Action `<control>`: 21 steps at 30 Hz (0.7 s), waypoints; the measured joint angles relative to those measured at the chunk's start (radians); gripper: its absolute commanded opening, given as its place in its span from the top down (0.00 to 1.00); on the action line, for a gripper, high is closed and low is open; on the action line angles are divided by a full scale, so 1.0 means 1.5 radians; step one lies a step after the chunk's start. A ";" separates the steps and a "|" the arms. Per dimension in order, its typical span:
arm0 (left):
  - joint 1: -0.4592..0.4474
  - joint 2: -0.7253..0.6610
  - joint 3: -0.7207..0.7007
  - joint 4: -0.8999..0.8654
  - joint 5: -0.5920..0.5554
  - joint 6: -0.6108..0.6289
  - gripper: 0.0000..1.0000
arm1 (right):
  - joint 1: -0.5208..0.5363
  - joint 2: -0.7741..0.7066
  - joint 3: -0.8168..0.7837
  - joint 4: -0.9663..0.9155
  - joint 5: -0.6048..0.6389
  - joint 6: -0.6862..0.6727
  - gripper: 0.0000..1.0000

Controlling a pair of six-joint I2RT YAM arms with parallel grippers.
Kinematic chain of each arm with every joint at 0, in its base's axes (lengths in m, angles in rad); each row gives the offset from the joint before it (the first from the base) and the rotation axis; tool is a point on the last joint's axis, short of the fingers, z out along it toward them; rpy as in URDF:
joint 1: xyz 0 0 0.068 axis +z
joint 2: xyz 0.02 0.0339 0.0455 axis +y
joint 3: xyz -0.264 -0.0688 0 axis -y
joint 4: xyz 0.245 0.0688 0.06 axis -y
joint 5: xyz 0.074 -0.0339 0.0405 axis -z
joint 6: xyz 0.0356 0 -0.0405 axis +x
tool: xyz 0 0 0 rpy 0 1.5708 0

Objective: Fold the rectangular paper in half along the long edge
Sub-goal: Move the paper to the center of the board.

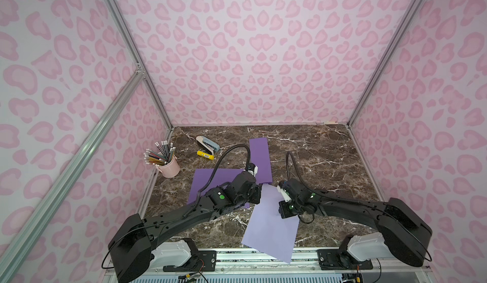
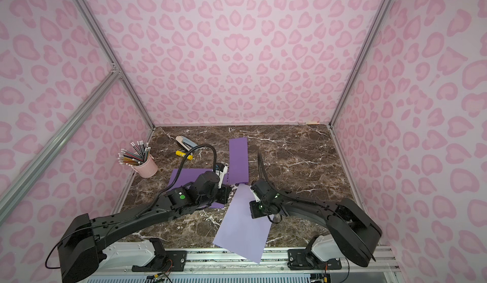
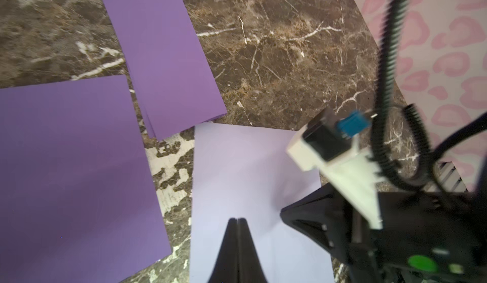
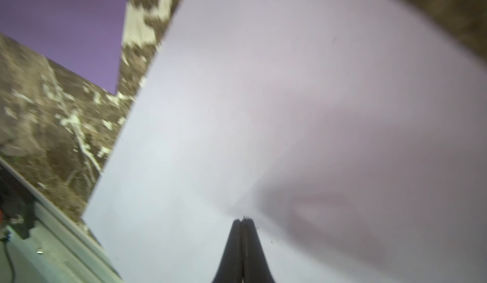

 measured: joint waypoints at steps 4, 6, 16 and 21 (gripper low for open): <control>0.011 -0.027 -0.016 -0.010 -0.004 -0.007 0.96 | -0.065 -0.001 0.060 0.018 -0.024 -0.007 1.00; 0.013 -0.027 -0.018 -0.010 -0.003 -0.010 0.96 | -0.079 0.048 0.104 0.019 -0.040 -0.019 1.00; 0.015 -0.042 -0.034 -0.020 -0.006 -0.021 0.96 | -0.103 0.407 0.413 0.031 -0.050 -0.067 1.00; 0.016 -0.058 -0.036 -0.023 -0.006 -0.028 0.96 | -0.125 0.514 0.532 0.030 -0.043 -0.065 1.00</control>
